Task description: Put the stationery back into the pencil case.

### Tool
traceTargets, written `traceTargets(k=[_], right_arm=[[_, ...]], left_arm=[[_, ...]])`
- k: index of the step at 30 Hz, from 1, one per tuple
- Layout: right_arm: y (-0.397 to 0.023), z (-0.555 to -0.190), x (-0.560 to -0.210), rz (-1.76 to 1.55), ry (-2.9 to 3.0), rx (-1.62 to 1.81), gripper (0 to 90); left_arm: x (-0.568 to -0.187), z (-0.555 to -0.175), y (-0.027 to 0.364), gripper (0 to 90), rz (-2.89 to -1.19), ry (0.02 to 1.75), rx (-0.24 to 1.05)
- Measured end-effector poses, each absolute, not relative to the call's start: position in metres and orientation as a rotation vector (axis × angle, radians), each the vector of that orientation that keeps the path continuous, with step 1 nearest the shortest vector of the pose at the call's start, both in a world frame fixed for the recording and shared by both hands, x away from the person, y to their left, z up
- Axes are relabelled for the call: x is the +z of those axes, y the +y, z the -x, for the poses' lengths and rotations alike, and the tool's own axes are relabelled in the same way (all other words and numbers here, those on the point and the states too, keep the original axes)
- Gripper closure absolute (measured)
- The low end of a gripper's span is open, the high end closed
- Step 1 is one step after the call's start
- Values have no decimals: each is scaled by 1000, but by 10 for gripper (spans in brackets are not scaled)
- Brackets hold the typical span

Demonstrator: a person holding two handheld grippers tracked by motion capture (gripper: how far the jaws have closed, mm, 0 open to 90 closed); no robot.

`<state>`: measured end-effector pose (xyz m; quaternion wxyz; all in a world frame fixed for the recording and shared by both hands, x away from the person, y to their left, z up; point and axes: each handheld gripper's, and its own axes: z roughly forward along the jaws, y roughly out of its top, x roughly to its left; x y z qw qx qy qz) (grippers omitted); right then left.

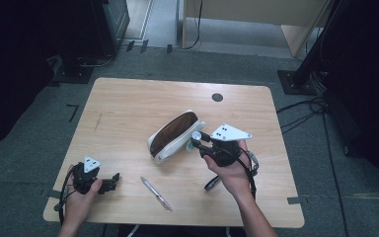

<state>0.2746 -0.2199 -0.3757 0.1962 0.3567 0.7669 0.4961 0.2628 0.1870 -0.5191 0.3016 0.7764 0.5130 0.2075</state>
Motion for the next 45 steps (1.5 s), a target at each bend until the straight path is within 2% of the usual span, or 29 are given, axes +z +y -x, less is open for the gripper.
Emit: traceTargets(k=[10, 20, 45], right_arm=[[-204, -282, -358, -951, 2131, 1434, 664], [-177, -294, -356, -910, 2145, 1452, 664], [-141, -326, -398, -960, 2254, 1333, 664]], left_arm=[[-519, -263, 187, 0, -2058, 1360, 551], [-519, -263, 187, 0, -2061, 1356, 551], [-519, -263, 187, 0, -2061, 1351, 549]])
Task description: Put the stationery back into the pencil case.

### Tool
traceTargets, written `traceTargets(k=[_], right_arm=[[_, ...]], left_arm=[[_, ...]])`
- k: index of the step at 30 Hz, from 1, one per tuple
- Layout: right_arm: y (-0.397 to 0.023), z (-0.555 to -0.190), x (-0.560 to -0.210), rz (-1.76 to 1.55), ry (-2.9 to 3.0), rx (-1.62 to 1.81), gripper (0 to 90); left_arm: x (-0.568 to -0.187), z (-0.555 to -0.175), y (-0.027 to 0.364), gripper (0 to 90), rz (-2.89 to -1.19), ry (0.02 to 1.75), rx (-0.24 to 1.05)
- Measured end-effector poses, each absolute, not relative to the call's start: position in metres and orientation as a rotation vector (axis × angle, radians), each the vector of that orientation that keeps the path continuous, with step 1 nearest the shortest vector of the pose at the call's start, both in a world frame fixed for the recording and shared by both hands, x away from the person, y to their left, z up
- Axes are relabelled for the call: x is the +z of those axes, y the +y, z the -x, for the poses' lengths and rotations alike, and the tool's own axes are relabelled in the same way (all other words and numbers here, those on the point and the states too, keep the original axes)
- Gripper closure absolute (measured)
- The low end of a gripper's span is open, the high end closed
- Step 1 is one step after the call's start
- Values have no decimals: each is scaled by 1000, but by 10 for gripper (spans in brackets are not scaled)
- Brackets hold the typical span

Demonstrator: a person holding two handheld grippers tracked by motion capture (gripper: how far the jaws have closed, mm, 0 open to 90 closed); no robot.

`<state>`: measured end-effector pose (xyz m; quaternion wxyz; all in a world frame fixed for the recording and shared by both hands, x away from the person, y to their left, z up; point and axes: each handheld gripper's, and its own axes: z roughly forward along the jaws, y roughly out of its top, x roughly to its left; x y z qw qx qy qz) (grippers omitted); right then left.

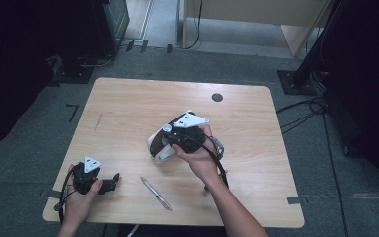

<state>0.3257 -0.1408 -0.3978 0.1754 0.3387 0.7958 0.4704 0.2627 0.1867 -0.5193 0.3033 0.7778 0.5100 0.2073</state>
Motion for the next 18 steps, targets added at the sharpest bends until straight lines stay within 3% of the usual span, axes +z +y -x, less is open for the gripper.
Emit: traceTargets(k=[18], right_arm=[[-147, -338, -407, -1074, 2199, 1309, 607]], left_arm=[[-519, -263, 187, 0, -2064, 1350, 549]])
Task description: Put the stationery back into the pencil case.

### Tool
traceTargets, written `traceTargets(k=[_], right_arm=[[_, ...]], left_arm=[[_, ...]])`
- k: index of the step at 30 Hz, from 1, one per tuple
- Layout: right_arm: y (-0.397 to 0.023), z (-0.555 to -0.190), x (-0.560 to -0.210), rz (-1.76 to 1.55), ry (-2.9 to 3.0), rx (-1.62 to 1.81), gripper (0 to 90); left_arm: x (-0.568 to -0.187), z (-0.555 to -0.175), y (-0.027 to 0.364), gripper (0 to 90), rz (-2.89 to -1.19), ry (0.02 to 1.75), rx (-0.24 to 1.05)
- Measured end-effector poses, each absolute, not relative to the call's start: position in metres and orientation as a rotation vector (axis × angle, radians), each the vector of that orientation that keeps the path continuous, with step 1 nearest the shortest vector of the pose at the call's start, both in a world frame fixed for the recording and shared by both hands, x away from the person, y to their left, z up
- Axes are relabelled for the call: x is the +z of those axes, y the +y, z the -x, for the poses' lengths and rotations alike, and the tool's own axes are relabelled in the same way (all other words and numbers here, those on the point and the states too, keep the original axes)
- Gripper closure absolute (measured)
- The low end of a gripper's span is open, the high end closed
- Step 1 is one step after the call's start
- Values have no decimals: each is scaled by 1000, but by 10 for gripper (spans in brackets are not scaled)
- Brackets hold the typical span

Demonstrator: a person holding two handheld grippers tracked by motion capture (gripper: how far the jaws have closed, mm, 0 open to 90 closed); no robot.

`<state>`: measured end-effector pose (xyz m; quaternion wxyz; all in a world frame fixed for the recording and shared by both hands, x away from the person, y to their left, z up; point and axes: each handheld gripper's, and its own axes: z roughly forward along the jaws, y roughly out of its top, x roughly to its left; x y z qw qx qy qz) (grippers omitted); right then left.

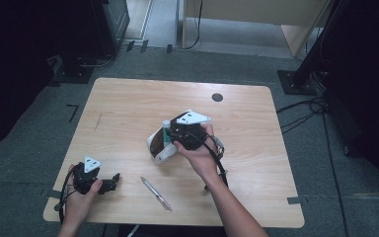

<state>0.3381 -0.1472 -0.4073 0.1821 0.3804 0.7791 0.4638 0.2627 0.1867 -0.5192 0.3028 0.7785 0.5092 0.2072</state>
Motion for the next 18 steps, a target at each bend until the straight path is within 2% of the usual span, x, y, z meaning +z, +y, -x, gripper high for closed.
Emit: traceTargets(k=[18], right_arm=[[-173, -327, -398, -1075, 2139, 1302, 549]], left_arm=[[-519, -263, 187, 0, -2062, 1350, 549]])
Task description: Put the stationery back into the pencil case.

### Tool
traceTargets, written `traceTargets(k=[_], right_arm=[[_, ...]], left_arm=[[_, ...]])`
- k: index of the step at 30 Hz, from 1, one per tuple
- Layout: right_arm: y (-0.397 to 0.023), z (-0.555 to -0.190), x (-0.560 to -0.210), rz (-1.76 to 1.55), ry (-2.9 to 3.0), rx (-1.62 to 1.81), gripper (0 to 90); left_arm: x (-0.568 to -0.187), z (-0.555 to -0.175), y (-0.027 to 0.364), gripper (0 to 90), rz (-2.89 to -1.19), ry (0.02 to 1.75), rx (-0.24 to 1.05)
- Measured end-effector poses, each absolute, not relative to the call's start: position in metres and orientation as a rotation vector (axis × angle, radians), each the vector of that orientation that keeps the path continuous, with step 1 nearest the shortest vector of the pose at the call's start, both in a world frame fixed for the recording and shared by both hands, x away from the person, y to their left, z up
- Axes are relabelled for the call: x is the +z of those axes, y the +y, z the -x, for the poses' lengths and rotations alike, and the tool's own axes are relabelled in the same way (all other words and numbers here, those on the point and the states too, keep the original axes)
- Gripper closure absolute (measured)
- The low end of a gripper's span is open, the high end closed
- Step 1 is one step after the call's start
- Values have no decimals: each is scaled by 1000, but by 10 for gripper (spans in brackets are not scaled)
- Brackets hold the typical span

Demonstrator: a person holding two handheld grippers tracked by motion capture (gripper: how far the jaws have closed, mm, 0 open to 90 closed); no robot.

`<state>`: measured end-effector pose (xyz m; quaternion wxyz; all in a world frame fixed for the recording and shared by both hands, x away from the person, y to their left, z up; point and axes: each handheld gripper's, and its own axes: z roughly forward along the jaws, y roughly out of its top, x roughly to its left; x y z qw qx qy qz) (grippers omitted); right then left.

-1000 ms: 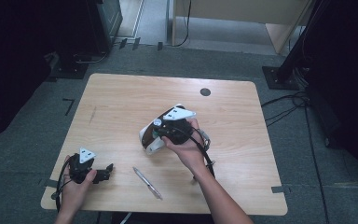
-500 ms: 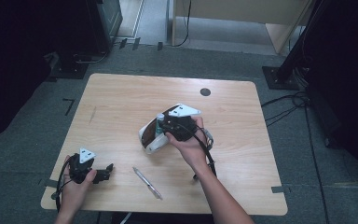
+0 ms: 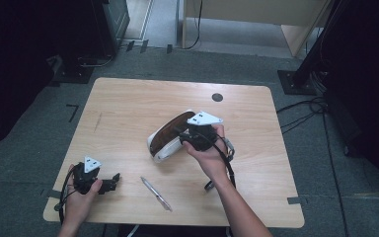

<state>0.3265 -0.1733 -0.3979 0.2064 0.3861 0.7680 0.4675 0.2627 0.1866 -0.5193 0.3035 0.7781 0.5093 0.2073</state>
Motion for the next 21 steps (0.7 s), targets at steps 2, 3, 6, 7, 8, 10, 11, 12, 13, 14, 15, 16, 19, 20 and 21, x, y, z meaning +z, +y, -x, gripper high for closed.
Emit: traceTargets(k=[2, 3, 6, 7, 8, 10, 11, 12, 13, 14, 15, 16, 19, 20, 21], right_arm=[[-178, -322, -397, -1084, 2135, 1298, 531], [-180, -320, -397, -1088, 2132, 1294, 521], [-188, -314, -397, -1102, 2117, 1292, 489], [-191, -311, -397, -1111, 2109, 1292, 476], [-194, -309, -398, -1114, 2103, 1291, 462], [-200, -304, -400, -1137, 2092, 1290, 437], [-203, -301, -401, -1147, 2089, 1288, 422], [-205, -299, -403, -1156, 2084, 1283, 407], [-208, -296, -405, -1166, 2079, 1280, 396], [-211, -293, -407, -1180, 2077, 1278, 382], [-213, -291, -409, -1186, 2069, 1274, 370], [-215, -289, -411, -1193, 2067, 1271, 357], [-220, -280, -417, -1216, 2049, 1256, 302], [-222, -278, -419, -1216, 2045, 1245, 274], [-223, -275, -421, -1222, 2043, 1237, 246]], left_arm=[[-519, -263, 187, 0, -2062, 1350, 549], [-519, -263, 187, 0, -2062, 1350, 549], [-519, -263, 186, 0, -2060, 1351, 550], [-519, -263, 187, 0, -2063, 1350, 550], [-519, -263, 187, 0, -2063, 1350, 549], [-519, -263, 187, 0, -2062, 1350, 549], [-519, -263, 187, 0, -2062, 1350, 549], [-519, -263, 187, 0, -2063, 1349, 549], [-519, -263, 187, 0, -2063, 1350, 548], [-519, -263, 187, 0, -2062, 1351, 548], [-519, -263, 186, 0, -2062, 1351, 549], [-519, -263, 186, 0, -2061, 1352, 549], [-519, -263, 186, 0, -2060, 1353, 549], [-519, -263, 186, 0, -2061, 1352, 549], [-519, -263, 186, 0, -2061, 1352, 549]])
